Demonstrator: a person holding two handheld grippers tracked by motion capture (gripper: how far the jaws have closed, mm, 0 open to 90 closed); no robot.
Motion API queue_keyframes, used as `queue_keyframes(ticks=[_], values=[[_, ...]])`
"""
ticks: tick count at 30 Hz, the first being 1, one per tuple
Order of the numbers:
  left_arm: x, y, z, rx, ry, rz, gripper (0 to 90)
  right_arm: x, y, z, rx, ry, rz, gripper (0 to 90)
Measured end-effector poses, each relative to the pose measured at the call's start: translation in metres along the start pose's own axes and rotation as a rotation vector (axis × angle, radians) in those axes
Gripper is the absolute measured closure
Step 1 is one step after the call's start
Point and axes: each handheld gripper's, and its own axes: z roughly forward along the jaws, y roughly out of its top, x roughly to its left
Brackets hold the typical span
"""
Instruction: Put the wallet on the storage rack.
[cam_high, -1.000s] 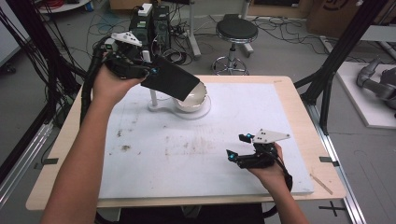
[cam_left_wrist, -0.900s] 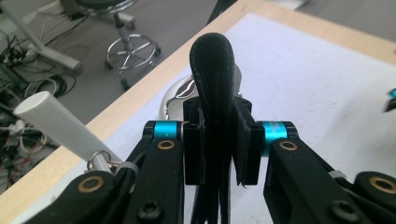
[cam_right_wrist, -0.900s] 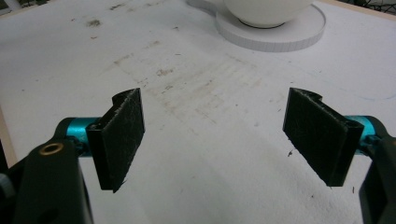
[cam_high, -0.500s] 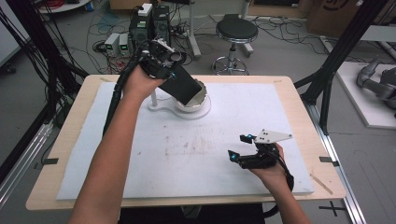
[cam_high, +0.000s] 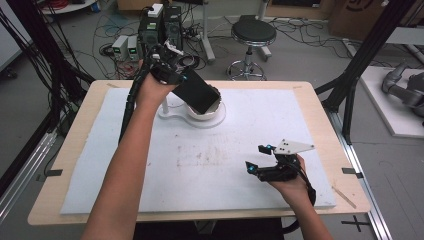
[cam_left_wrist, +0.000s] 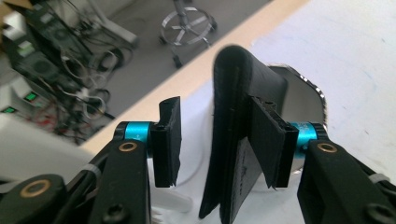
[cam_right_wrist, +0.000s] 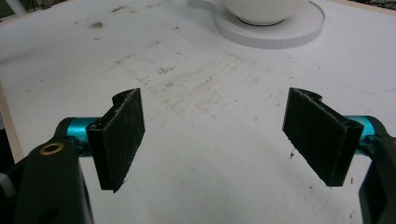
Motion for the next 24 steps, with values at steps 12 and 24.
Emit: queue_keyframes(ticks=[12,24], values=[[0.002,-0.007,0.011,0.056,0.053,-0.020,54.2,0.001,0.000,-0.001,-0.001,-0.009,-0.003,22.6],[0.006,-0.008,-0.008,-0.045,-0.001,-0.050,42.9,0.001,0.000,-0.002,0.002,-0.005,0.002,22.6]])
